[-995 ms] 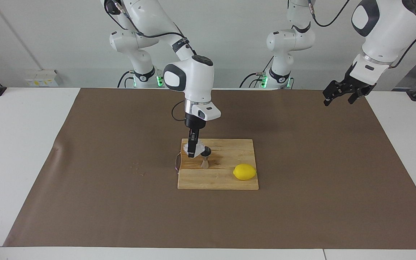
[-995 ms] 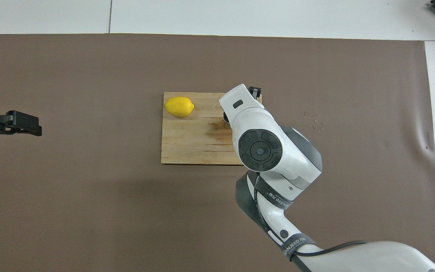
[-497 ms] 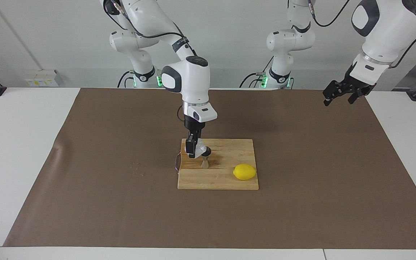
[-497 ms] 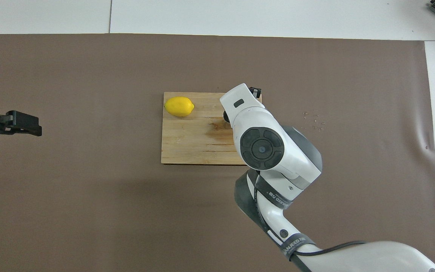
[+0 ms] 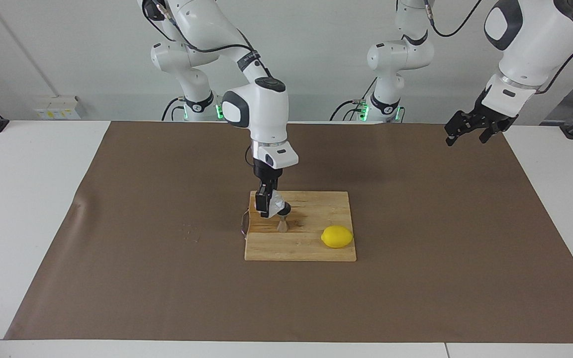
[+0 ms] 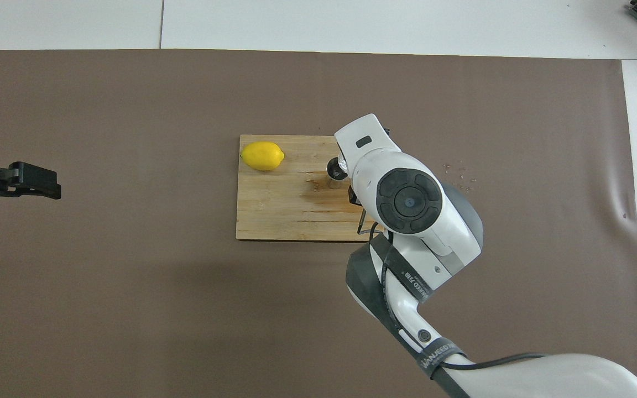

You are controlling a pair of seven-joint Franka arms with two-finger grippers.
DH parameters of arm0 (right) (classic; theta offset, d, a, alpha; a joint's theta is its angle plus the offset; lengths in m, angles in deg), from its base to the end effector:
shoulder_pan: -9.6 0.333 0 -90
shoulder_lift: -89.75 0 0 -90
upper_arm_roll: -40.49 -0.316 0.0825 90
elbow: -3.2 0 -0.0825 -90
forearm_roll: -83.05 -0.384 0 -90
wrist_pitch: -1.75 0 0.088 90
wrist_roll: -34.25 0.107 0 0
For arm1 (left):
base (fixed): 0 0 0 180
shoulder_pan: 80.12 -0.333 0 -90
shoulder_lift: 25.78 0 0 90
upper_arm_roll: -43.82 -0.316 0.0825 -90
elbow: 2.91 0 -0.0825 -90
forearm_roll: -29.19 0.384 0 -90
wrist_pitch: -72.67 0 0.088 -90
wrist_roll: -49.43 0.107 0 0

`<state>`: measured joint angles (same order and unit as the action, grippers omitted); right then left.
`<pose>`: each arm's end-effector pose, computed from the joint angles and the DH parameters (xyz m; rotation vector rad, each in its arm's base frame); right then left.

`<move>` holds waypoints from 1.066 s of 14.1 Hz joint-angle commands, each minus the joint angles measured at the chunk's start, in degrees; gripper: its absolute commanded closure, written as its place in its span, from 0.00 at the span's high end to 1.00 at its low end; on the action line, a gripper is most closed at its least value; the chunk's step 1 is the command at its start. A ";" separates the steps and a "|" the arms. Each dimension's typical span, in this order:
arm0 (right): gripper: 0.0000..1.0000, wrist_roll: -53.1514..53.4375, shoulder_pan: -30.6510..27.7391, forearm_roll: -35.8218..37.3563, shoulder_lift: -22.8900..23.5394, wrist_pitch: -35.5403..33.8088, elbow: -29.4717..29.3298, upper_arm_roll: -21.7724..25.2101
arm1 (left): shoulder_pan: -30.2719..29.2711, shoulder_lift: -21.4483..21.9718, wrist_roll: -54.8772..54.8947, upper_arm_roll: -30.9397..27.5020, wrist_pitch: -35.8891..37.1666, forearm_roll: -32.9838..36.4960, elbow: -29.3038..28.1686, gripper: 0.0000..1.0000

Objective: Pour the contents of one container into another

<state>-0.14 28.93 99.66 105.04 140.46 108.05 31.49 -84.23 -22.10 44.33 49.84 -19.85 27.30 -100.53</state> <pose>0.5795 0.3026 0.4233 2.3381 1.7209 0.4660 0.5358 -0.0230 0.6003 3.1154 0.0901 -0.0416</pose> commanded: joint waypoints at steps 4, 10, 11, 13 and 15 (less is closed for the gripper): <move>0.21 -17.52 -5.78 -13.59 -0.87 0.85 1.32 -0.57 | -0.54 0.81 0.01 0.31 0.67 0.40 -0.47 1.00; 0.21 -42.93 -14.48 -31.80 -1.31 1.90 5.35 -0.49 | -0.54 0.81 0.01 0.31 0.67 0.40 -0.55 1.00; 0.21 -45.57 -15.80 -32.69 -1.83 3.48 7.10 -0.49 | -0.54 0.81 0.01 0.31 0.67 0.40 -0.55 1.00; 0.21 -51.98 -18.44 -37.41 -2.63 4.81 10.62 -0.57 | -0.54 0.81 0.01 0.31 0.67 0.40 -0.47 1.00; 0.21 -62.42 -20.29 -46.01 -2.28 5.33 12.21 -0.49 | -0.54 0.81 0.01 0.31 0.67 0.40 -0.47 1.00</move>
<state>-54.85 10.69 59.91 104.62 144.28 116.57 31.78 -84.23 -22.10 44.33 49.84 -19.84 27.30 -100.53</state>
